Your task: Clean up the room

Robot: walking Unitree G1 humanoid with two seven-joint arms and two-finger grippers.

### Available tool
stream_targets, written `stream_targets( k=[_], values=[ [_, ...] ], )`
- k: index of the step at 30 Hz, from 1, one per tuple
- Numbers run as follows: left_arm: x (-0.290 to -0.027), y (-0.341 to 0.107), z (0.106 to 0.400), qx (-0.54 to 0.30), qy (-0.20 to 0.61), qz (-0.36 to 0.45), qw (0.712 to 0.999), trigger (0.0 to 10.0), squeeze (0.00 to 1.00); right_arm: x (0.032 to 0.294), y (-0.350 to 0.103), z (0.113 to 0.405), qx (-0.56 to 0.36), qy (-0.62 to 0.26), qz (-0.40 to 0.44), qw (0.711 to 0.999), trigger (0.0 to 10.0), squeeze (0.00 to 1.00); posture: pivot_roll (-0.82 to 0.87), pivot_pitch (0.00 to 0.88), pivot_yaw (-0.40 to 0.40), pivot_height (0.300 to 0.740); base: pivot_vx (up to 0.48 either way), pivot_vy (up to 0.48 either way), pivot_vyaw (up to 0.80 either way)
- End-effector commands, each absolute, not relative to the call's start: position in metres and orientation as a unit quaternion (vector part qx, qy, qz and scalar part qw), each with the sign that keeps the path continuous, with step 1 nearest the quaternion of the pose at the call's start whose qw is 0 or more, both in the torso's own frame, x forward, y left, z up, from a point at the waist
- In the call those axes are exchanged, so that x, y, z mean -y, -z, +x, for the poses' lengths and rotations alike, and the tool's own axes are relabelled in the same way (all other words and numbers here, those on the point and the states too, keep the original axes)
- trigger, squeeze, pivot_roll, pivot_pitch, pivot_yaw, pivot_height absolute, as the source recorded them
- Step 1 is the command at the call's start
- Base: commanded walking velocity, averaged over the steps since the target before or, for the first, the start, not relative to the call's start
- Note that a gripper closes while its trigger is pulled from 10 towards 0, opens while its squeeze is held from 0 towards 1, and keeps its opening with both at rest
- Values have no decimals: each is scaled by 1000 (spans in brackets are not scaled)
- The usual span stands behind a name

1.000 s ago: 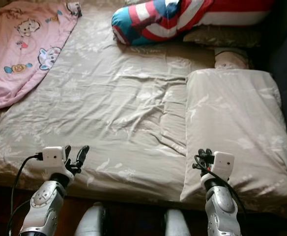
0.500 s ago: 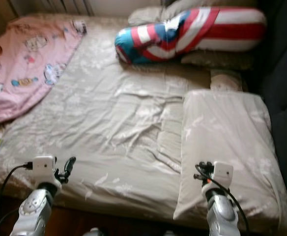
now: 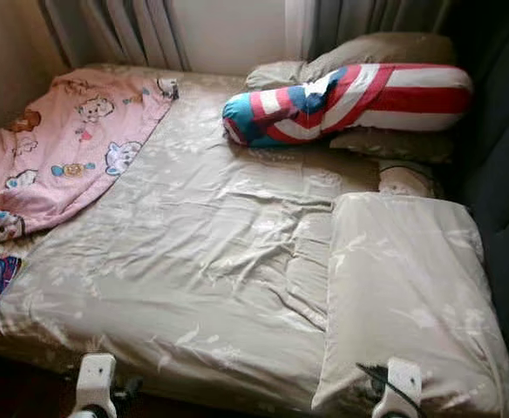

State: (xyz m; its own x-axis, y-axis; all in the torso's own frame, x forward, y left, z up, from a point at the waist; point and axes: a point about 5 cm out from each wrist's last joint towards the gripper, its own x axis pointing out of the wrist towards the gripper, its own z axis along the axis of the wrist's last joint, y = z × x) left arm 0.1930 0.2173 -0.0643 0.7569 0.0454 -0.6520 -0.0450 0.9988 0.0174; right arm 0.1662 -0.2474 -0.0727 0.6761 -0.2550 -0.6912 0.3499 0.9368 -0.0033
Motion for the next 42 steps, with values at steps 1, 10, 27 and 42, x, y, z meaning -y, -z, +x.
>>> stream_targets(
  k=[1, 10, 27, 42],
  values=[
    [-216, 70, 186, -371, -18, 11, 928, 10000, 0, 250, 75, 161, -375, 179, 70, 907, 10000, 553, 19, 49, 14, 740, 0, 0, 0],
    [-210, 77, 178, -393, -17, 12, 919, 10000, 0, 238, 88, 142, -416, 172, 71, 890, 10000, 1000, 12, 30, 15, 740, 0, 0, 0],
    [-204, 79, 177, -398, -16, 5, 917, 10000, 0, 221, 90, 148, -432, 122, 62, 891, 10000, 0, 14, 0, 8, 740, 0, 0, 0],
    [-206, 83, 169, -415, -11, 10, 910, 10000, 0, 212, 92, 146, -436, 103, 32, 894, 10000, 0, 18, 28, 21, 740, 0, 0, 107]
  ],
)
